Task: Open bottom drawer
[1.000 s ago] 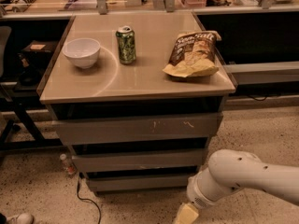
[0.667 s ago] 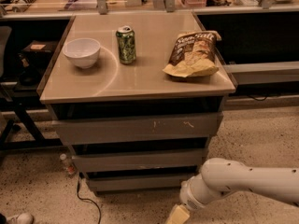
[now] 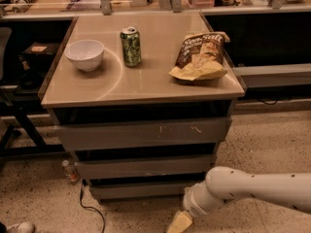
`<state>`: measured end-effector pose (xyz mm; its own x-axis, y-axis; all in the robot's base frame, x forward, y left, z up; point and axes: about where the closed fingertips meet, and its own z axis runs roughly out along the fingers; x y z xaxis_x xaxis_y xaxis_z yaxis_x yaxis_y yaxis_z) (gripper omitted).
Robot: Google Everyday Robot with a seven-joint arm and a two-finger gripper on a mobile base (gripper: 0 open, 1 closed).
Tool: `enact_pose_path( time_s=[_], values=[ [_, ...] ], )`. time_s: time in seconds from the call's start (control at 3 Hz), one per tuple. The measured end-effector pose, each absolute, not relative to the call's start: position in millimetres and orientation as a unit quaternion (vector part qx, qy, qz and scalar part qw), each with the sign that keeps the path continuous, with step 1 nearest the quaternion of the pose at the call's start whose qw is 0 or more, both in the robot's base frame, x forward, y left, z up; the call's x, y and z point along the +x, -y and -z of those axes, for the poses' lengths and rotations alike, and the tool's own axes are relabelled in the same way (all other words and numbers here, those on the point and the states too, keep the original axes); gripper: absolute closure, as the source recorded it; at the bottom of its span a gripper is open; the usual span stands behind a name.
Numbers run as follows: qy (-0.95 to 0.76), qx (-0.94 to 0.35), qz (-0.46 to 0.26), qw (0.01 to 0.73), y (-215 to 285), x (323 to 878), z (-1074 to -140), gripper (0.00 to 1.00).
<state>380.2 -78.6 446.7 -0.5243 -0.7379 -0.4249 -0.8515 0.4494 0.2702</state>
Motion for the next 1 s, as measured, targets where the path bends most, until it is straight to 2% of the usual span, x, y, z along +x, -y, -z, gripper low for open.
enact_pose_path(
  time_s=[0.67,1.0],
  values=[
    [-0.818,-0.476,-0.266,0.181,49,439,-398,0.0],
    [-0.818,-0.476,-0.266,0.181,49,439,-398,0.0]
  ],
)
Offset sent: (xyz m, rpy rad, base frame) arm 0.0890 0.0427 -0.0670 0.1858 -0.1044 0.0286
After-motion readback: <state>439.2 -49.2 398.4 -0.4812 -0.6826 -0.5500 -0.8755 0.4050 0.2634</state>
